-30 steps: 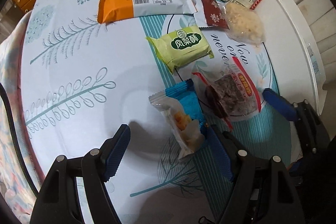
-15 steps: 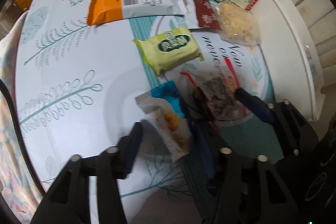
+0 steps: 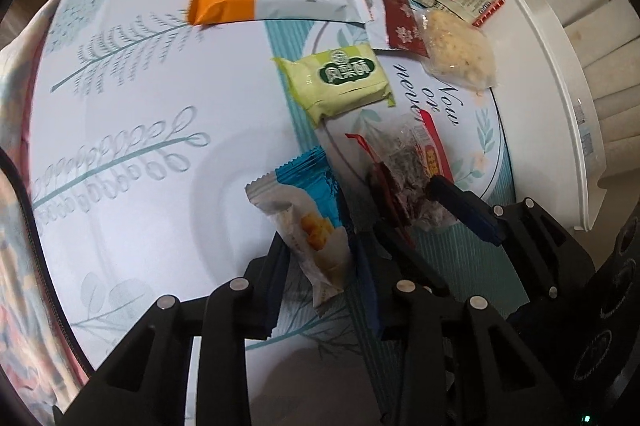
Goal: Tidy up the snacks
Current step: 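Grasp the blue-and-white packet with left tool while right tool grasps the brown red-edged packet, then lift both held packets and carry them over the white tray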
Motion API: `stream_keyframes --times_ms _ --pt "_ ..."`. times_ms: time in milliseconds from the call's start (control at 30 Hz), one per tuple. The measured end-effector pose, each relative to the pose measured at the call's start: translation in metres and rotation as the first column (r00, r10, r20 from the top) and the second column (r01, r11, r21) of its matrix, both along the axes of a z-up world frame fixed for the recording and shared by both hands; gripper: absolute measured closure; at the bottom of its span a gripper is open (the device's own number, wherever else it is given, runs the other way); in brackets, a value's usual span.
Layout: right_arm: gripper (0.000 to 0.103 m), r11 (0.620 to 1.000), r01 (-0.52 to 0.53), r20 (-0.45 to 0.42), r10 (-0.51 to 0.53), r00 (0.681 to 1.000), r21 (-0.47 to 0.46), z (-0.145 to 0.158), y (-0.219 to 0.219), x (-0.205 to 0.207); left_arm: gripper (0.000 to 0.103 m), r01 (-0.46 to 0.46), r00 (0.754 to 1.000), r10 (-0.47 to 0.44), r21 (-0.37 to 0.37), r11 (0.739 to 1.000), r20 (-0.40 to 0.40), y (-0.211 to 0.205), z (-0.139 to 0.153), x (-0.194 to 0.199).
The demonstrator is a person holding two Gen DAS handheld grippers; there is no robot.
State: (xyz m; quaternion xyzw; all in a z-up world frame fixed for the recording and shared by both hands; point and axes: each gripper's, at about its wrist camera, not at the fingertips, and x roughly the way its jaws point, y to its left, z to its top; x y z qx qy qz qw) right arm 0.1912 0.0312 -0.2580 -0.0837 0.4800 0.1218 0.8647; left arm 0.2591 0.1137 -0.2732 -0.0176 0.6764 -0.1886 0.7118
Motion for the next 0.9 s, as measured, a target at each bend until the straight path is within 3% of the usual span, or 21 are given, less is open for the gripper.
stream_keyframes --times_ms 400,667,900 --pt "0.061 0.998 0.01 -0.038 -0.008 0.999 0.058 0.024 0.014 -0.03 0.072 -0.083 0.996 0.083 -0.012 0.996 0.029 0.042 0.037 -0.033" --pt "0.061 0.994 0.018 0.0 -0.018 1.0 0.109 0.071 0.017 -0.06 0.072 -0.08 0.995 0.081 -0.028 0.996 0.065 0.049 0.076 -0.079" --pt "0.061 0.994 0.037 0.053 -0.043 0.998 0.102 0.113 0.005 -0.076 0.072 -0.063 0.988 0.078 -0.109 0.992 0.134 0.045 0.117 -0.103"
